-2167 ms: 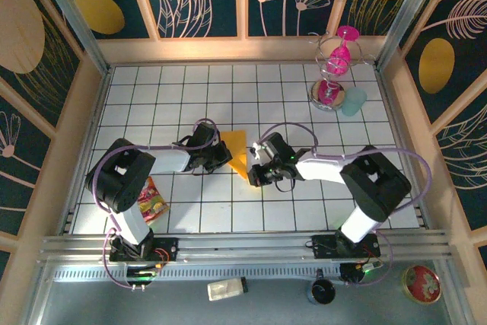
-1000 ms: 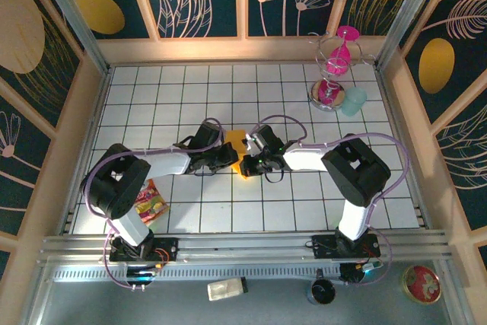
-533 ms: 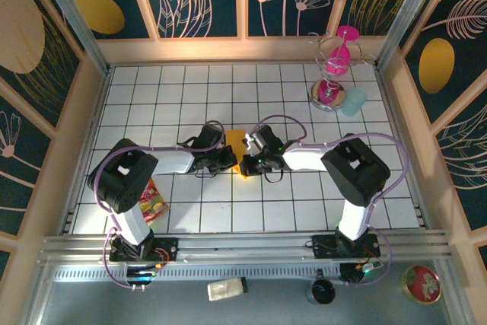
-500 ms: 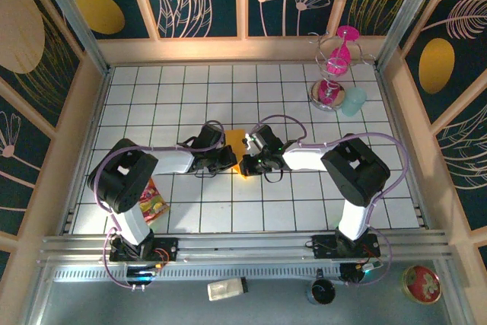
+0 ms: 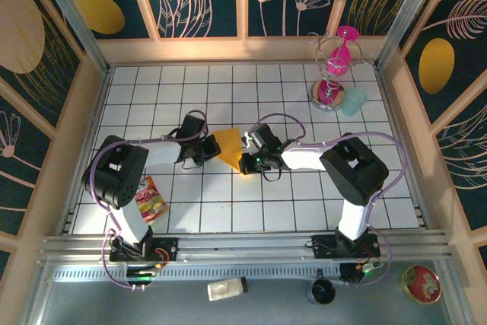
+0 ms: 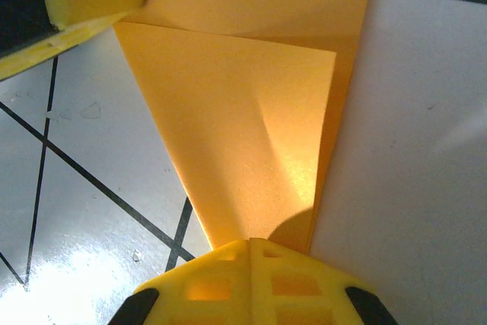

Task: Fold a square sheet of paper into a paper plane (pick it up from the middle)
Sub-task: Third fold the triangle at the center of the table.

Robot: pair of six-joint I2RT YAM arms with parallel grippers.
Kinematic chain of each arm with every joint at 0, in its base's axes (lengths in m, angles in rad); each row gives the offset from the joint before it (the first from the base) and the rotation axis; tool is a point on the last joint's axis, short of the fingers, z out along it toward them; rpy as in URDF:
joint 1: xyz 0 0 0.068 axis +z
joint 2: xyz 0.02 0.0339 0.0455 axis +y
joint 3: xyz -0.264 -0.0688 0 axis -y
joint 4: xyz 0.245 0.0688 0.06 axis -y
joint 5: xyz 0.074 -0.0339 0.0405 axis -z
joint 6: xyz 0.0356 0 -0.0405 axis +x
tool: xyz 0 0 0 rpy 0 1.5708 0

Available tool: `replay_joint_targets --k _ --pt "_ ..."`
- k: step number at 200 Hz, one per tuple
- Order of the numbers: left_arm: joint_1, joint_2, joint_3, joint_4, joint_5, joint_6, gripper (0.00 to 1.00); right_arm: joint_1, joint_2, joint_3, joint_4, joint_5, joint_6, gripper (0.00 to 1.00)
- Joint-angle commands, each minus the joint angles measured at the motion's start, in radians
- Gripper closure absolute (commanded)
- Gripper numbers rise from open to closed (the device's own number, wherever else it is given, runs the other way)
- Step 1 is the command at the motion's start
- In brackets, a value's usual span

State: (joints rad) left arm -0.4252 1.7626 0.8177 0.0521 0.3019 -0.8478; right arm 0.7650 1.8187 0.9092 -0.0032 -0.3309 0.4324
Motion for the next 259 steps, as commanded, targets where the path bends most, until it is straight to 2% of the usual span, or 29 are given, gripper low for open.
replay_joint_targets --k 1,34,59,78,106,122,154,212,230,259 --pt "0.062 0.008 -0.022 -0.066 -0.136 0.046 0.95 -0.006 0.065 -0.050 -0.188 0.117 0.014 1.00" --pt "0.074 -0.032 0.005 -0.076 -0.115 0.063 0.93 -0.008 0.038 -0.033 -0.148 0.079 0.019 1.00" --pt "0.072 -0.101 0.020 -0.079 -0.067 0.057 0.88 -0.022 -0.035 -0.007 -0.025 0.003 0.069 1.00" --pt "0.067 -0.154 -0.011 -0.047 -0.009 0.017 0.81 -0.034 -0.099 -0.008 0.124 -0.045 0.142 0.92" --pt "0.051 -0.212 -0.099 0.028 0.057 -0.067 0.67 -0.039 -0.130 -0.046 0.282 -0.048 0.254 0.79" --pt "0.049 -0.226 -0.146 0.090 0.112 -0.118 0.60 -0.040 -0.106 -0.064 0.330 -0.048 0.297 0.77" --pt "0.045 -0.201 -0.202 0.194 0.192 -0.190 0.54 -0.037 -0.041 -0.050 0.346 -0.057 0.328 0.77" --pt "0.015 -0.125 -0.194 0.236 0.201 -0.231 0.52 -0.058 0.031 -0.028 0.298 -0.025 0.333 0.77" --pt "0.013 -0.110 -0.183 0.241 0.204 -0.231 0.62 -0.061 0.044 -0.030 0.289 -0.025 0.332 0.77" --pt "0.013 -0.096 -0.169 0.242 0.196 -0.235 0.67 -0.067 0.061 -0.032 0.279 -0.028 0.333 0.77"
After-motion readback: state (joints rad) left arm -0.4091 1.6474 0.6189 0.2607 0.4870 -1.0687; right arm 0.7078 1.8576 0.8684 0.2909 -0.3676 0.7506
